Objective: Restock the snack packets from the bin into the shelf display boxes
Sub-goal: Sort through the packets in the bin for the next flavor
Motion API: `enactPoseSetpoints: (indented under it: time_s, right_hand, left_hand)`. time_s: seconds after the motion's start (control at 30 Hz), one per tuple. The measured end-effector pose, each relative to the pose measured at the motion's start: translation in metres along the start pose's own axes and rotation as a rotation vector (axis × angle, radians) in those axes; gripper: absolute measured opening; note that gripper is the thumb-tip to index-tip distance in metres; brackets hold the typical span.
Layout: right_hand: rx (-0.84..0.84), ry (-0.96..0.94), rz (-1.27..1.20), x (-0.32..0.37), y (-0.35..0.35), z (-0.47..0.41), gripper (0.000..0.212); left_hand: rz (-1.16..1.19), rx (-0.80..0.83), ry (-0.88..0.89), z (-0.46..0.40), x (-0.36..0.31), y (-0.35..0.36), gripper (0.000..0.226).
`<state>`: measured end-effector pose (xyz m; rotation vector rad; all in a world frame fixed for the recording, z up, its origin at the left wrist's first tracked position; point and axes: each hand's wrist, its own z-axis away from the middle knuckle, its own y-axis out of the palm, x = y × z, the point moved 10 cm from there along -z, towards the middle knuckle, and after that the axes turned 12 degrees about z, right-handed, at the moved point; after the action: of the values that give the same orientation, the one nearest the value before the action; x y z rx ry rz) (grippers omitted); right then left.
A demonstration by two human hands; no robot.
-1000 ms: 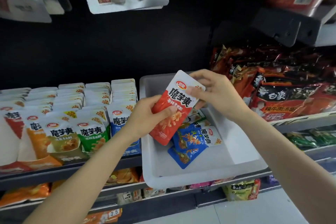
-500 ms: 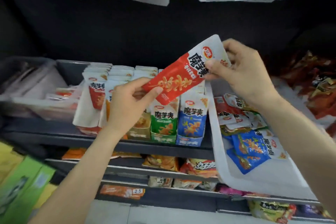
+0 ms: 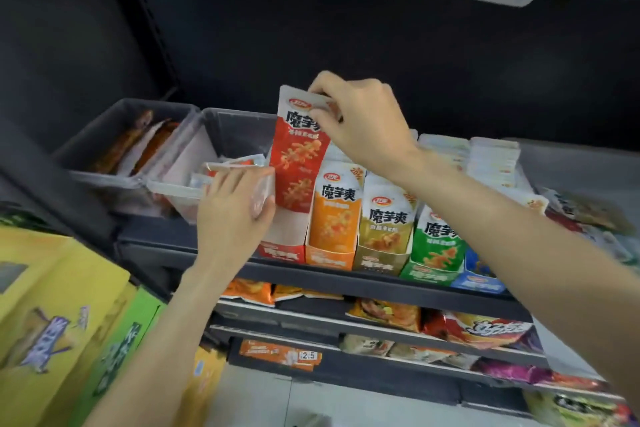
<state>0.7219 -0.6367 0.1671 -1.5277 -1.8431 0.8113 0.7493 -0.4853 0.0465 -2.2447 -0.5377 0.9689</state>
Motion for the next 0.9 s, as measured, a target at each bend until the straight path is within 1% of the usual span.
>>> enactPoseSetpoints:
  time_s: [0.1,0.27,0.37,0.43,0.5,0.57,0.63,0.73,0.83,0.9]
  right_hand:
    - [0.145,0.002,0.152,0.007,0.036,-0.010,0.017]
    - [0.333,-0.061,0.346,0.011,0.080,-0.012,0.024]
    - [0.338,-0.121,0.407,0.013,0.098,-0.012,0.022]
    - [0.293,-0.099,0.376,0.009,0.096,-0.015,0.019]
    - [0.219,-0.049,0.297,0.001,0.078,-0.019,0.015]
    - [0.136,-0.022,0.191,-0.010,0.049,-0.014,0.010]
    - [0.084,-0.008,0.106,-0.022,0.014,0.006,0.009]
    - [-0.002,0.059,0.094,-0.049,-0.047,0.060,0.013]
    - [-0.059,0.214,0.137,-0.096,-0.110,0.124,0.012]
    - [-0.036,0.348,0.211,-0.140,-0.141,0.166,0.012]
  left_hand:
    - [-0.092,-0.035,0.004,-0.002,0.010,-0.006,0.032]
    - [-0.124,-0.016,0.005,-0.004,0.013,-0.006,0.032]
    - [-0.132,0.014,-0.013,-0.005,0.016,-0.002,0.034]
    - [-0.145,0.026,-0.016,-0.006,0.017,-0.001,0.037]
    - [-0.140,-0.010,0.017,-0.009,0.008,-0.006,0.038]
    - [-0.092,-0.089,0.108,-0.013,-0.014,-0.015,0.037]
    - [0.012,-0.147,0.220,-0.018,-0.046,-0.018,0.035]
    - [0.255,-0.180,0.404,-0.020,-0.102,-0.014,0.027]
    - [0.450,-0.119,0.632,-0.009,-0.169,0.005,0.019]
    - [0.522,-0.025,0.742,0.000,-0.210,0.026,0.017]
